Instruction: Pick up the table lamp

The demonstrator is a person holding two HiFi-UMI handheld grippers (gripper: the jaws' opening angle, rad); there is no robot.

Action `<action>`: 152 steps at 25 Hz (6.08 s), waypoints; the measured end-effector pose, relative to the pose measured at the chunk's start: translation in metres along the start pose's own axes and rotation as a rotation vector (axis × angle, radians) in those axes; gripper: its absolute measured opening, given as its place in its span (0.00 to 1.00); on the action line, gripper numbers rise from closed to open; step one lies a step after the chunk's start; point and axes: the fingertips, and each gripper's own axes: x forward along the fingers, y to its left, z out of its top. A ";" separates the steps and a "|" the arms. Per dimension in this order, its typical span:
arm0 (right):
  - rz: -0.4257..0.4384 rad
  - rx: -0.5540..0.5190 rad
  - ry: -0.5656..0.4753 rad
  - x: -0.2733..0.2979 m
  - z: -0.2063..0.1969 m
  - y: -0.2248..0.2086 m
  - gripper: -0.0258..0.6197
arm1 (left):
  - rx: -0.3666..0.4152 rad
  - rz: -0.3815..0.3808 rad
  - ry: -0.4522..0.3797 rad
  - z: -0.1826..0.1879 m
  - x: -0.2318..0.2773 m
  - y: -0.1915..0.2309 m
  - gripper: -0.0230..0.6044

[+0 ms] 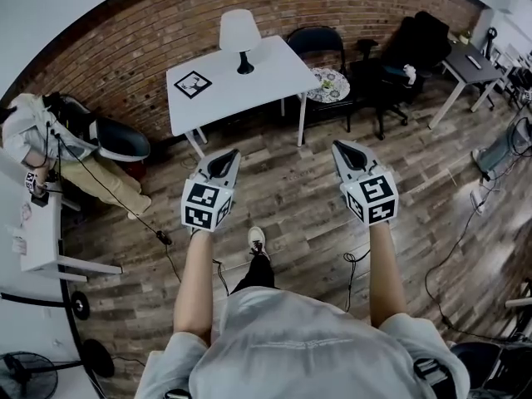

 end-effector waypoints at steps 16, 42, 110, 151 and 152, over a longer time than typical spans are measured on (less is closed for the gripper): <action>-0.040 0.010 0.032 0.208 0.043 -0.046 0.04 | -0.035 -0.026 -0.012 0.003 0.130 0.202 0.06; 0.010 0.073 0.061 0.435 0.022 -0.114 0.17 | -0.153 -0.126 0.065 -0.058 0.321 0.340 0.27; 0.424 0.736 0.302 0.625 -0.209 -0.131 0.41 | -0.241 0.001 0.087 -0.187 0.603 0.403 0.29; 0.573 1.297 -0.101 0.386 -0.048 0.041 0.21 | -0.236 -0.458 -0.062 -0.016 0.302 0.181 0.30; 0.576 1.293 -0.106 0.383 -0.043 0.043 0.21 | -0.228 -0.459 -0.066 -0.011 0.297 0.181 0.30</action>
